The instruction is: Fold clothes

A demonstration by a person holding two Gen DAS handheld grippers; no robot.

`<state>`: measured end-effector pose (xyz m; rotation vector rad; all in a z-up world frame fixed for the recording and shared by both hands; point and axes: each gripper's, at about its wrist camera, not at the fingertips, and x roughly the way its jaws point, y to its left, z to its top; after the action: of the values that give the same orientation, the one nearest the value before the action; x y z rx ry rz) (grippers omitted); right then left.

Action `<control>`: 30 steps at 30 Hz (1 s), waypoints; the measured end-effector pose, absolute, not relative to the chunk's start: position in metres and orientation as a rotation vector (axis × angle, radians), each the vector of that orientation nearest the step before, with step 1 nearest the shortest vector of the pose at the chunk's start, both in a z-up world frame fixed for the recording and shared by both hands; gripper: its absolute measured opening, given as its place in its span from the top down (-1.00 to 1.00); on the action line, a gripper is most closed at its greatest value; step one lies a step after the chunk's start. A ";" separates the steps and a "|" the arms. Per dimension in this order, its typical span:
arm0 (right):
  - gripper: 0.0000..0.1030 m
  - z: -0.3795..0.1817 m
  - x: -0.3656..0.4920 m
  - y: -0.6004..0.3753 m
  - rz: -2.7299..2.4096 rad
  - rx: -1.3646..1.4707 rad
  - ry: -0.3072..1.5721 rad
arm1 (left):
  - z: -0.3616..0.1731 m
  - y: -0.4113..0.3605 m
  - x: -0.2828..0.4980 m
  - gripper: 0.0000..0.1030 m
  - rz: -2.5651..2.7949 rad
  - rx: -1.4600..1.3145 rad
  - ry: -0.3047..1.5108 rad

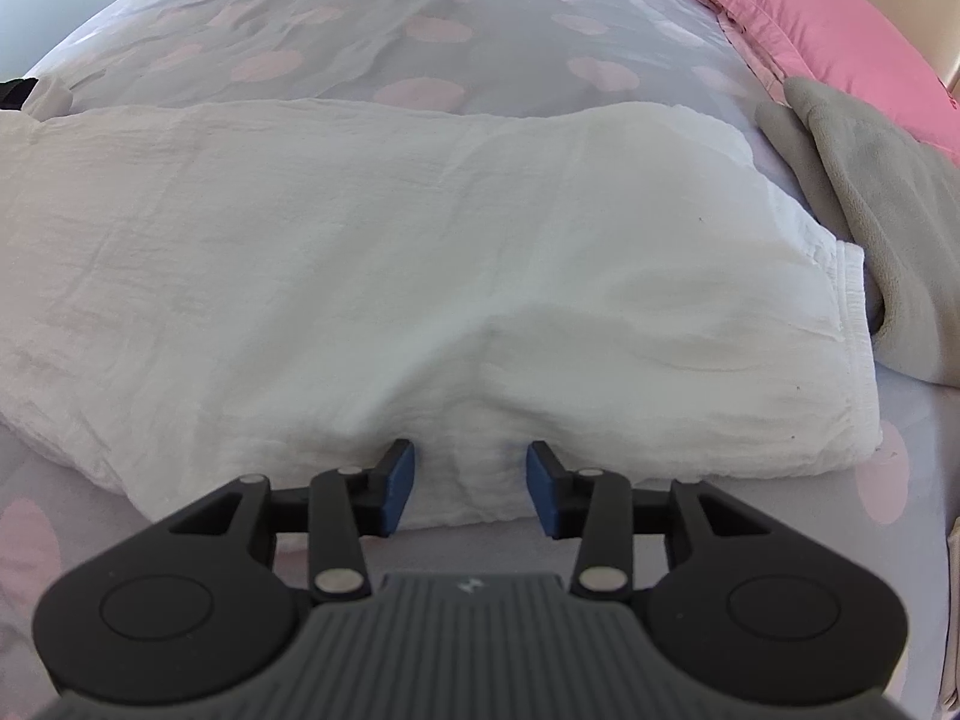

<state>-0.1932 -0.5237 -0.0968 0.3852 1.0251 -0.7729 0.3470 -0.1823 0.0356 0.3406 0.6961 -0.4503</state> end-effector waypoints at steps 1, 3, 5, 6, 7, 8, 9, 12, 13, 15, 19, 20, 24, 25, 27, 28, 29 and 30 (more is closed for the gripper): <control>0.13 -0.096 -0.194 -0.523 -0.770 0.386 1.024 | 0.036 -0.171 0.343 0.18 -0.435 0.329 0.719; 0.13 -0.095 -0.196 -0.521 -0.766 0.386 1.023 | 0.037 -0.150 0.334 0.19 -0.386 0.287 0.757; 0.12 -0.093 -0.198 -0.518 -0.762 0.384 1.019 | 0.038 -0.130 0.326 0.19 -0.375 0.207 0.793; 0.12 -0.092 -0.199 -0.517 -0.760 0.382 1.017 | 0.038 -0.121 0.323 0.19 -0.374 0.165 0.813; 0.11 -0.091 -0.199 -0.515 -0.758 0.379 1.015 | 0.036 -0.114 0.321 0.19 -0.382 0.122 0.835; 0.11 -0.091 -0.199 -0.513 -0.757 0.376 1.014 | 0.033 -0.108 0.321 0.19 -0.386 0.080 0.855; 0.11 -0.090 -0.199 -0.512 -0.756 0.373 1.012 | 0.030 -0.104 0.322 0.19 -0.386 0.042 0.873; 0.11 -0.087 -0.200 -0.507 -0.759 0.365 1.006 | 0.017 -0.095 0.327 0.28 -0.373 -0.073 0.920; 0.10 -0.086 -0.200 -0.505 -0.758 0.365 1.002 | 0.014 -0.094 0.328 0.33 -0.368 -0.099 0.929; 0.10 -0.083 -0.201 -0.502 -0.758 0.354 0.996 | 0.009 -0.094 0.330 0.35 -0.362 -0.116 0.930; 0.09 -0.081 -0.200 -0.497 -0.753 0.336 0.992 | -0.001 -0.095 0.332 0.46 -0.348 -0.149 0.931; 0.09 -0.081 -0.198 -0.496 -0.750 0.334 0.995 | -0.004 -0.095 0.333 0.51 -0.345 -0.157 0.931; 0.09 -0.083 -0.194 -0.495 -0.746 0.313 1.005 | -0.007 -0.094 0.334 0.94 -0.360 -0.185 0.904; 0.09 -0.084 -0.195 -0.495 -0.748 0.313 1.009 | -0.005 -0.093 0.332 0.94 -0.364 -0.194 0.891; 0.09 -0.086 -0.196 -0.497 -0.753 0.314 1.017 | 0.003 -0.090 0.329 0.95 -0.373 -0.205 0.863; 0.09 -0.088 -0.196 -0.498 -0.759 0.317 1.022 | 0.010 -0.089 0.325 0.96 -0.378 -0.205 0.845; 0.09 -0.089 -0.196 -0.499 -0.763 0.321 1.027 | 0.017 -0.087 0.322 0.96 -0.383 -0.206 0.828; 0.09 -0.091 -0.196 -0.501 -0.770 0.326 1.032 | 0.024 -0.086 0.319 0.96 -0.385 -0.202 0.816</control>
<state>-0.1963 -0.5009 -0.0906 0.3258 1.0325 -0.7701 0.3189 -0.0863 0.0241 -0.2021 0.8158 -0.3848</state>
